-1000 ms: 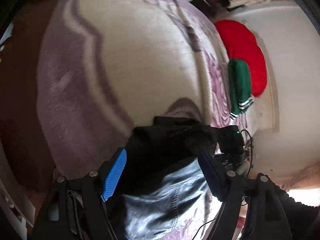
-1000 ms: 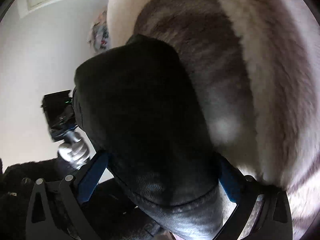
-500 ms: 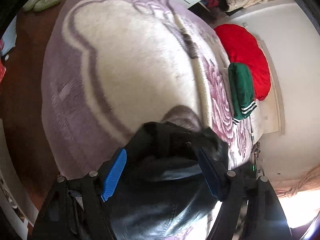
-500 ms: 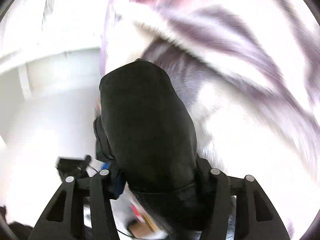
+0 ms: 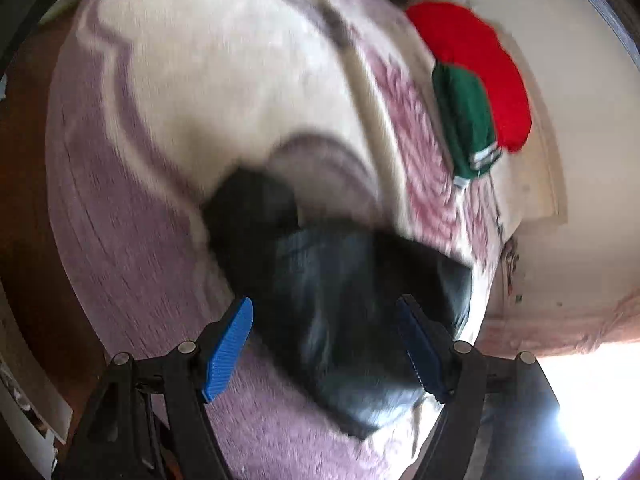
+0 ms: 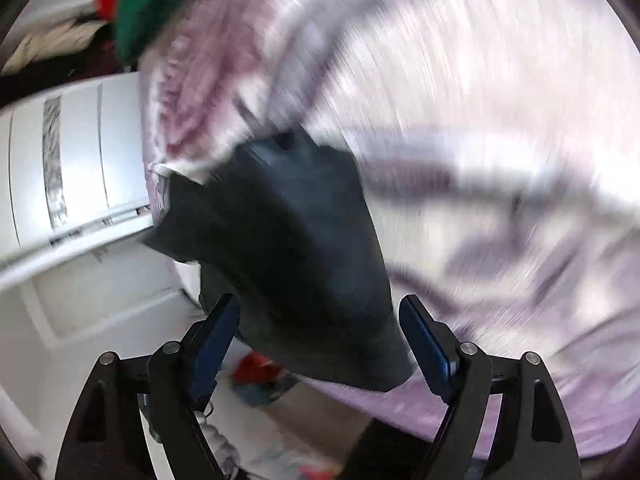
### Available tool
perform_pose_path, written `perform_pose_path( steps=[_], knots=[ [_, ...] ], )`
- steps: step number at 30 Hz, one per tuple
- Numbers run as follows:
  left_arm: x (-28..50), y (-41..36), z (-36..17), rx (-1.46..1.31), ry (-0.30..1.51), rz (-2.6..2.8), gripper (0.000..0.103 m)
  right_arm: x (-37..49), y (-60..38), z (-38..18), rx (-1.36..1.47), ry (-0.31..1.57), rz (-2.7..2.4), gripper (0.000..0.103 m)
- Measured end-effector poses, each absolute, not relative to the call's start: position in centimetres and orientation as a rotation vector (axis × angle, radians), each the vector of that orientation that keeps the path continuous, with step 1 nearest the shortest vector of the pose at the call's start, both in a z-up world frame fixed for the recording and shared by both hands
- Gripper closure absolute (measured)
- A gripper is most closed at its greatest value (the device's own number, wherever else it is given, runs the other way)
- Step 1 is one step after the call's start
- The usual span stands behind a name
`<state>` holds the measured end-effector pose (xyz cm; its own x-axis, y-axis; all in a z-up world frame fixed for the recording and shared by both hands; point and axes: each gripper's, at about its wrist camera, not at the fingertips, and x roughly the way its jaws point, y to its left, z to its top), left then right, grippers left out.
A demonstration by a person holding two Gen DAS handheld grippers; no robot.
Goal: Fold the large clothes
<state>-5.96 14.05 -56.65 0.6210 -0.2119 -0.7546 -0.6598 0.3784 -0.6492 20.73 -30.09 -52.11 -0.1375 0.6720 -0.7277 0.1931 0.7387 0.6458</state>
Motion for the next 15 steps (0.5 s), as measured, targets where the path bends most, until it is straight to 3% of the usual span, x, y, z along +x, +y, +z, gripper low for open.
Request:
perform_pose_path(
  steps=[5,8,9,10,11,15],
  knots=[
    [-4.8,10.6,-59.0,-1.174,0.966,0.343,0.031,27.9,-20.6,-45.7,0.174,1.572,0.808,0.019],
    [-4.1,9.9,-59.9,-1.191,0.971,0.352,0.031,29.2,-12.1,-47.0,-0.184,1.613,0.953,0.024],
    [-4.0,9.9,-60.2,-1.198,0.968,0.349,0.031,29.1,-10.6,-48.0,-0.265,1.588,0.931,0.041],
    [-3.8,9.8,-60.5,-1.196,0.973,0.358,0.031,30.4,-8.6,-49.8,-0.342,1.567,0.887,0.051],
    [-3.7,9.8,-60.7,-1.194,0.978,0.366,0.031,31.2,-8.2,-51.4,-0.328,1.592,0.853,0.07],
    [-3.2,10.0,-62.2,-1.219,0.976,0.381,0.031,34.7,-9.0,-59.0,-0.087,1.764,0.639,0.075]
  ],
)
